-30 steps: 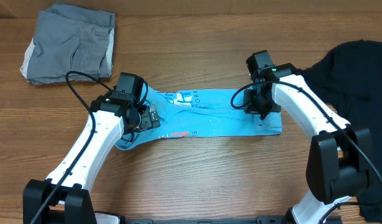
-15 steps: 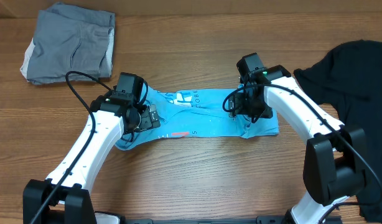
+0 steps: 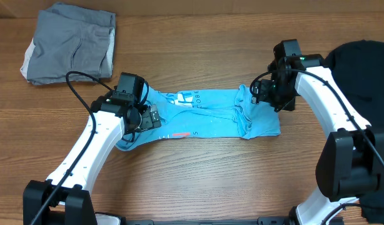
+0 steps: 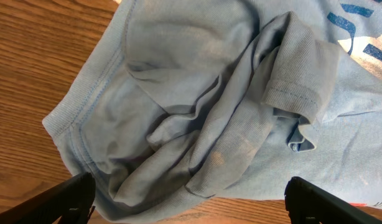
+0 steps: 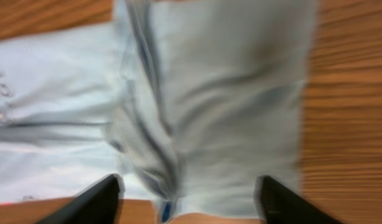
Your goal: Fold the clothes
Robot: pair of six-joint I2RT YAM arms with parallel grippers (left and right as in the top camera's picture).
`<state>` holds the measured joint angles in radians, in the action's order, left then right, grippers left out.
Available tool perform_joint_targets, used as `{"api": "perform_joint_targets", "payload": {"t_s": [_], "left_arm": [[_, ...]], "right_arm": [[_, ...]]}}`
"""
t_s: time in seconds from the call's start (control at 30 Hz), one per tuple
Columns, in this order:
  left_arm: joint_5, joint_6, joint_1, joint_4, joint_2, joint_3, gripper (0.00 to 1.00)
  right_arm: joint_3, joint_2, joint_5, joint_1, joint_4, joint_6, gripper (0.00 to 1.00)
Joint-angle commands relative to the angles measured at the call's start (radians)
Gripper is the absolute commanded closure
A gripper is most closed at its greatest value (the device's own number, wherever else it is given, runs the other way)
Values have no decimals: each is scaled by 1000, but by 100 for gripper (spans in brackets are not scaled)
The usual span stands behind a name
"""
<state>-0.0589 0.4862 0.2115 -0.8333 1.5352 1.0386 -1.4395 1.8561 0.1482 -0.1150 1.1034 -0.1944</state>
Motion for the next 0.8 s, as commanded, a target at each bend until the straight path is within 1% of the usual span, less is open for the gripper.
{"api": "perform_joint_targets", "payload": {"t_s": [0.0,0.07,0.17,0.27,0.4,0.63,0.73,0.77], "left_arm": [[8,-14,-1,-2,-19,-5,0],[8,-15,-1,-11,-19,-5,0],[8,-15,-1,-24,-19,-5,0],[8,-15,-1,-27,-19,-5,0],[7,-18,0,-31,-19,-5,0],[7,-19,0,-29,-19,-5,0],[8,-19,1,-31,-19,-5,0],[8,-19,1,-32,-19,-5,0]], "right_arm": [[20,-14,93,-39,-31,61,45],[44,-14,93,-55,-55,60,50],[94,-14,93,-79,-113,32,50],[140,-14,89,-84,-169,-16,58],[188,-14,90,-84,-231,-16,58],[195,-14,140,-92,-267,-16,58],[202,-13,145,-100,-289,-23,59],[206,-13,146,-102,-297,-24,61]]}}
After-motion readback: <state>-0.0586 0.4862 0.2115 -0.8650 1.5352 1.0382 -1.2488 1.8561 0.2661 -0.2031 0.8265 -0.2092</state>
